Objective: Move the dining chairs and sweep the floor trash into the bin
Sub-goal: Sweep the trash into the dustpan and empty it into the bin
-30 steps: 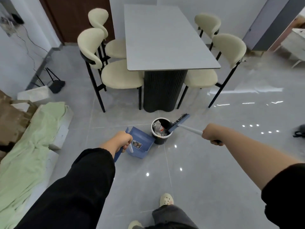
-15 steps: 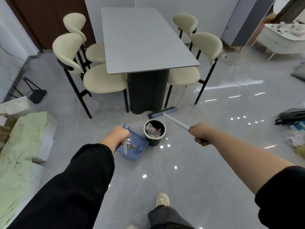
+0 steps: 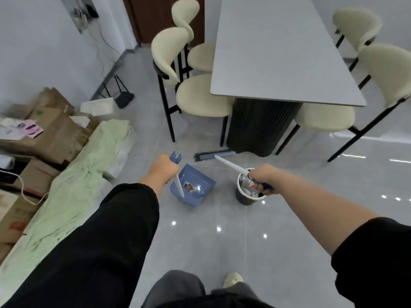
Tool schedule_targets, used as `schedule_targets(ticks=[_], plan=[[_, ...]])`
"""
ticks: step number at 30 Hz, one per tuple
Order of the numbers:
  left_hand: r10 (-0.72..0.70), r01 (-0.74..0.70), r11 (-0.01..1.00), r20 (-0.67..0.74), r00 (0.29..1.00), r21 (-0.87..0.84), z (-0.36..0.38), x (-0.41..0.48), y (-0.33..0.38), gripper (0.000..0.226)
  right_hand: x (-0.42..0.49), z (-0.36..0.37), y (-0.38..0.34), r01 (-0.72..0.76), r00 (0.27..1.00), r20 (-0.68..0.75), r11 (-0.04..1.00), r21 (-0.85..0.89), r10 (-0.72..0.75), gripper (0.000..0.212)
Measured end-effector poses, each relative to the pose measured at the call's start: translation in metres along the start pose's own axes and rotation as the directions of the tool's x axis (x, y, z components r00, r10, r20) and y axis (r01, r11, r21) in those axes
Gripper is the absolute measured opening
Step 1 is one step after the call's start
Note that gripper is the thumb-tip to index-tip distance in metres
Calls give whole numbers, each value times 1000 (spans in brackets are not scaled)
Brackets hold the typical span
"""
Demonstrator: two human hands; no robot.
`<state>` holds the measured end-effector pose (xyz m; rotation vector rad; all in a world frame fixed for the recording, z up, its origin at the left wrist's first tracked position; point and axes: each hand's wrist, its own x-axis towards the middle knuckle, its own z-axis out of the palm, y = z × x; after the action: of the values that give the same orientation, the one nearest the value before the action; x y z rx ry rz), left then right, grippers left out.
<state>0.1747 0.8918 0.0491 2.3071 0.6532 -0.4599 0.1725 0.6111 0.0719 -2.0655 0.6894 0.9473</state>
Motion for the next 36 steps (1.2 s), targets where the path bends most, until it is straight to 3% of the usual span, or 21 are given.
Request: schedule_targets(ticks=[2, 6, 9, 13, 24, 36], plan=[[3, 7, 992, -83, 997, 123, -17, 15, -13, 27, 8, 16, -27, -25, 997, 72, 999, 20, 23, 19], [121, -111, 970, -34, 992, 215, -51, 62, -42, 48, 25, 58, -82, -57, 982, 185, 994, 92, 39, 19], [174, -147, 956, -88, 981, 254, -96, 94, -54, 28, 44, 95, -134, -102, 963, 260, 987, 122, 67, 19], [246, -211, 921, -68, 967, 328, -167, 145, -72, 26, 58, 154, -218, -179, 935, 345, 951, 251, 85, 20], [385, -337, 827, -16, 923, 449, -321, 281, -77, 3, 72, 237, -398, -181, 946, 324, 851, 493, 13, 17], [414, -302, 800, -113, 903, 518, -421, 466, 18, 13, 188, 221, -613, -122, 942, 329, 840, 528, -70, 18]])
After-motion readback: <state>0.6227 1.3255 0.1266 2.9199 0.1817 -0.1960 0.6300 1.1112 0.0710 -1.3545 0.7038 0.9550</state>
